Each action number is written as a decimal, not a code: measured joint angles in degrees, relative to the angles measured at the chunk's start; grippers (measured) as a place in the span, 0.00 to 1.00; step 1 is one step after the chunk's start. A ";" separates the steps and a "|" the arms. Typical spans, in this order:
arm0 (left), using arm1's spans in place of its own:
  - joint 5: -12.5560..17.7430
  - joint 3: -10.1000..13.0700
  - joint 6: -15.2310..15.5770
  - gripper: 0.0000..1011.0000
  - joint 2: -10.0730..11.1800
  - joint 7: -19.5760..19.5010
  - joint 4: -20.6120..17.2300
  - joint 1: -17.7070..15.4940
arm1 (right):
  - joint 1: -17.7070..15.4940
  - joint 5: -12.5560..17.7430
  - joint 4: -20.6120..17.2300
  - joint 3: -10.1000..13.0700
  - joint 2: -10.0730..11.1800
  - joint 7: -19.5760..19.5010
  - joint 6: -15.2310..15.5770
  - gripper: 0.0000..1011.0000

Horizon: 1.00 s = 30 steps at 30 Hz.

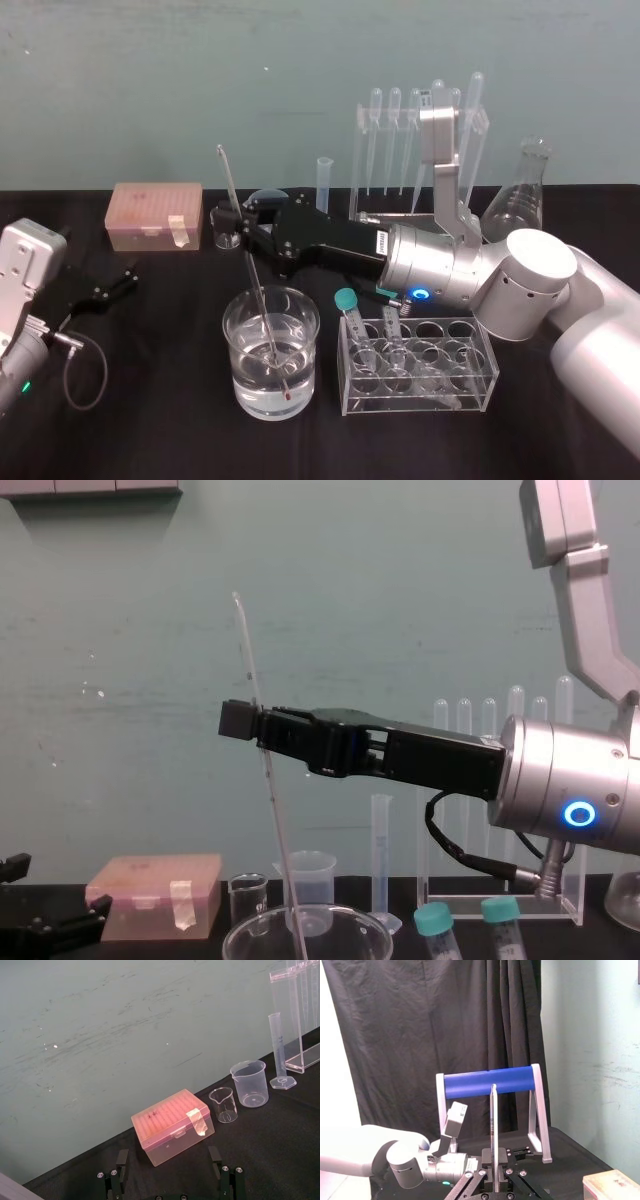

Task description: Hold the thermometer with one hand and immerse one end into the beaker, then reinsert it into the test tube rack.

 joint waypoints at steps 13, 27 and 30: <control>0.00 0.00 0.00 1.00 0.00 0.00 0.00 0.00 | 0.11 0.08 0.35 -0.02 -0.08 0.18 0.03 0.06; 0.00 0.00 0.00 1.00 0.00 0.00 0.00 0.00 | 0.29 0.16 0.82 0.01 -0.24 0.46 -0.02 0.06; 0.00 0.00 0.00 1.00 0.00 0.00 0.00 0.00 | 0.31 0.16 0.85 0.01 -0.26 0.49 -0.03 0.06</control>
